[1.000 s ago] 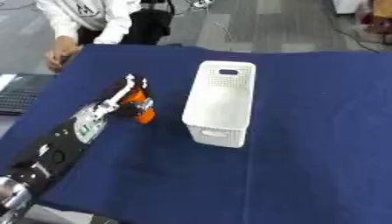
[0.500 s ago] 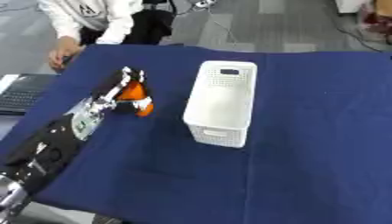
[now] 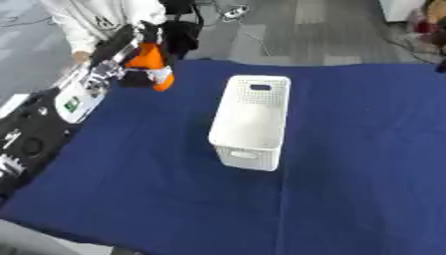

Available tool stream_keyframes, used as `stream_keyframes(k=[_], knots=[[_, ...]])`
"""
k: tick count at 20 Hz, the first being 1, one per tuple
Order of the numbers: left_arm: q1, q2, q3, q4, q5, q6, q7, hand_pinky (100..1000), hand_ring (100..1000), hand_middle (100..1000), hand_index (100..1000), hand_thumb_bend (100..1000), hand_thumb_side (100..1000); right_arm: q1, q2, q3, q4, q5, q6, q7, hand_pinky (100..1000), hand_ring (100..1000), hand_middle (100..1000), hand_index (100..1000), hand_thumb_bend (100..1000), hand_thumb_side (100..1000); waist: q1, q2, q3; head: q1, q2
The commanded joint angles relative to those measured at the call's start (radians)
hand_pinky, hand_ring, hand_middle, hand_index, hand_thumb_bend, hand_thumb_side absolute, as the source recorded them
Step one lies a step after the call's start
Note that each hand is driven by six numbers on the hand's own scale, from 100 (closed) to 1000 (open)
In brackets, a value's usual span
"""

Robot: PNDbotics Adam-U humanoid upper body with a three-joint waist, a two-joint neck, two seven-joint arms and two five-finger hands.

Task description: Pick up objects on the table and place them in the box.

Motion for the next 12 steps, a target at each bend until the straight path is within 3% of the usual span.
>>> stream_keyframes(k=[1,12], knots=[[-0.050,0.024,-0.020,-0.049,0.062,0.015,-0.049,100,100,119,142,100,100,-0.008,-0.016,-0.006,-0.016,0.002,0.002,0.001,448,636,656,699,100,931,-0.001,-0.017,-0.001,-0.007,0.003],[-0.153,-0.098,-0.043,0.058,0.087,-0.047,-0.169,100,100,119,147,100,100,-0.040,0.005,-0.003,-0.016,-0.010,-0.003,-0.009,450,646,656,698,100,927,0.008,-0.011,-0.036,0.006,0.007]])
